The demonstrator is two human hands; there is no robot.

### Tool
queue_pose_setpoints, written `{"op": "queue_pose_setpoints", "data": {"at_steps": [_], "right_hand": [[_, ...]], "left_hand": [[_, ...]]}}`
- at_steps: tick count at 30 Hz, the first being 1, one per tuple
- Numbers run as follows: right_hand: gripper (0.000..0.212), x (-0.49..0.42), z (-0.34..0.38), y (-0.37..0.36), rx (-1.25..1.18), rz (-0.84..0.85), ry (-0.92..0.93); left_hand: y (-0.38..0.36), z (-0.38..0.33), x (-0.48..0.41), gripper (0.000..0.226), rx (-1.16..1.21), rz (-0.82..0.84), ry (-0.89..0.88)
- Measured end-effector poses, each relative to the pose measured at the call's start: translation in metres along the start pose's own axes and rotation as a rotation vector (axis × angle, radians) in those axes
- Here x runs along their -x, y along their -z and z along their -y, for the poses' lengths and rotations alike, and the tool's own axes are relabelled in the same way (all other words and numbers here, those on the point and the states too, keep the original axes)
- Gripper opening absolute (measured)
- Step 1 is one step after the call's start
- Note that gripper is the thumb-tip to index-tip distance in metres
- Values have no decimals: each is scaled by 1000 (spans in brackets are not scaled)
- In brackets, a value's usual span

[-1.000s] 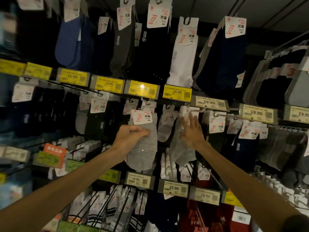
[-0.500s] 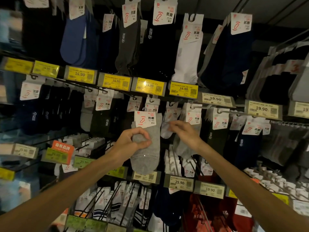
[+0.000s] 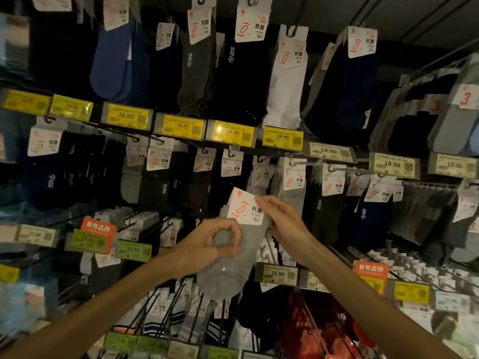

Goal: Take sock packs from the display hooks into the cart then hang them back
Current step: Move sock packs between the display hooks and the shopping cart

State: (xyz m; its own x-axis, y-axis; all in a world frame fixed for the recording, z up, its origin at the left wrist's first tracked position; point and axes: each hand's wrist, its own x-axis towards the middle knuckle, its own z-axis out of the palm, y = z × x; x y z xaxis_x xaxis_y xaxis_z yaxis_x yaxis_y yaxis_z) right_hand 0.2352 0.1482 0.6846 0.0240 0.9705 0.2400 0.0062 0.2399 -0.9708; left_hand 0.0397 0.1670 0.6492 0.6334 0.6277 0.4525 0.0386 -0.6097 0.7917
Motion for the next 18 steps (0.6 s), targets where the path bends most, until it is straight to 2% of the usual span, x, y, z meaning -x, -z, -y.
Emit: {"op": "queue_pose_setpoints", "data": {"at_steps": [4, 6, 8, 9, 13, 15, 18], "right_hand": [[27, 10, -10, 10, -64, -18, -26], [33, 18, -16, 16, -43, -8, -32], [29, 28, -25, 22, 0, -21, -33], [26, 34, -31, 24, 7, -37, -27], [21, 49, -56, 21, 1, -141, -19], [16, 53, -71, 17, -12, -195, -25], [11, 63, -94, 9, -45, -225, -24]], "left_hand": [[-12, 1, 5, 18, 18, 85, -50], [-20, 2, 12, 20, 66, 135, -26], [-28, 5, 20, 27, 140, 173, 37], [-33, 8, 23, 38, 163, 184, 64], [-50, 28, 33, 106, 204, 147, 138], [-61, 42, 40, 119, 255, 113, 199], [-71, 64, 56, 119, 302, 56, 298]]}}
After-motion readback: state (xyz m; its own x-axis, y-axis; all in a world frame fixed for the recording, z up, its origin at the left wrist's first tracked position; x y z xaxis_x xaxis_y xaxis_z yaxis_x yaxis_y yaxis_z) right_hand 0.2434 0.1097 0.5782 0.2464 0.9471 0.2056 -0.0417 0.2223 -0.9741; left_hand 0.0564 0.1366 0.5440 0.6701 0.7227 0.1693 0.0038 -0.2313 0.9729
